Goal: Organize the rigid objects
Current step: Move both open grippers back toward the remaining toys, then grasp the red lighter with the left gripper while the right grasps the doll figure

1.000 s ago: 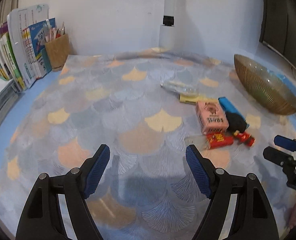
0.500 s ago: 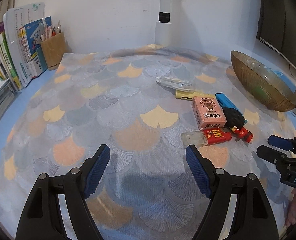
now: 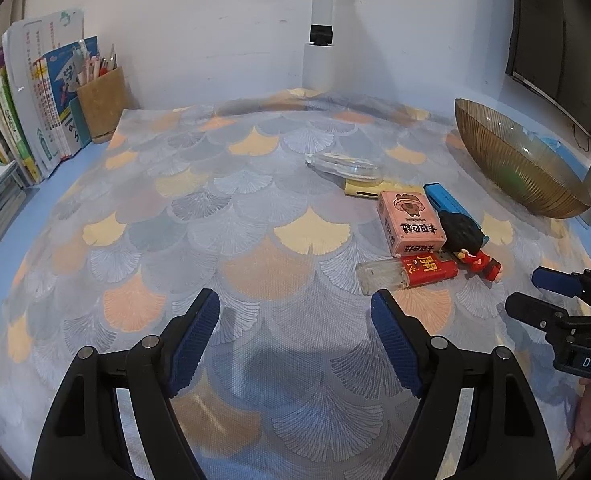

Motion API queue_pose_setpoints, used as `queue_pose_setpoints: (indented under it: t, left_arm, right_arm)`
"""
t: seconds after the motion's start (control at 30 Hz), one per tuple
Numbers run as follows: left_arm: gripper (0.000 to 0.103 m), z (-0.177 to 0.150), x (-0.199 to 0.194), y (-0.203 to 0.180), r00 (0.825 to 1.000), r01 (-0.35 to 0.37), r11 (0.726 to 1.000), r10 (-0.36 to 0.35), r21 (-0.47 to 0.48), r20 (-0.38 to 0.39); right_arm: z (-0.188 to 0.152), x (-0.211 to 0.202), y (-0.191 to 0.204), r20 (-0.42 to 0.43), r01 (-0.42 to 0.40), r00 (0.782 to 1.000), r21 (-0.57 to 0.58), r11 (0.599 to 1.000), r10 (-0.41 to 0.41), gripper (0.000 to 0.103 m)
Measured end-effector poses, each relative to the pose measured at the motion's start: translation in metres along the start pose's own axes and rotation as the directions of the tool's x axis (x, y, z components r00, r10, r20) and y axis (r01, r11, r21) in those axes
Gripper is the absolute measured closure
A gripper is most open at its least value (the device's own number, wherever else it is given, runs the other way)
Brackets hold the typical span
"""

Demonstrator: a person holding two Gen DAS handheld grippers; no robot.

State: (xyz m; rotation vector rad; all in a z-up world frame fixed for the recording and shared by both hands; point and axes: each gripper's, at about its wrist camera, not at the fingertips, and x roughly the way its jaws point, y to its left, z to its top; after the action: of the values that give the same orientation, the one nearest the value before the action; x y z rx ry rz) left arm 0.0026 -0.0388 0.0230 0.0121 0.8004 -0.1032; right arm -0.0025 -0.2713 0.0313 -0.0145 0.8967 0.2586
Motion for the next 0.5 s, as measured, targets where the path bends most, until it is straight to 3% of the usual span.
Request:
queue_pose_setpoints:
  t: [0.13,0.23,0.3,0.37,0.5]
  left_arm:
    - [0.026,0.001,0.000,-0.002,1.000,0.025,0.999,-0.025,0.020,-0.008]
    - [0.026,0.006,0.008,-0.010,0.991,0.116,0.989,-0.109,0.087,-0.077]
    - [0.026,0.013,0.006,-0.019,0.995,0.091,0.981,-0.083,0.173,-0.053]
    - [0.026,0.022,0.008,-0.029,0.995,0.100,0.959,-0.091,0.265,-0.047]
    - [0.026,0.032,0.025,-0.043,0.983,0.176,0.904,-0.142,0.390,-0.114]
  right_arm:
    - [-0.001,-0.001,0.000,-0.001,0.002,1.000,0.001,1.000,-0.002,0.034]
    - [0.003,0.002,0.002,-0.021,-0.027,0.999,-0.012,1.000,0.026,0.034]
    - [0.008,0.006,0.008,-0.043,-0.019,0.999,-0.032,0.999,0.018,0.034]
    - [0.016,0.012,0.017,-0.067,0.017,0.998,-0.071,0.997,-0.022,0.036]
    - [0.030,0.026,0.030,-0.093,-0.016,0.996,-0.116,0.993,0.005,0.046]
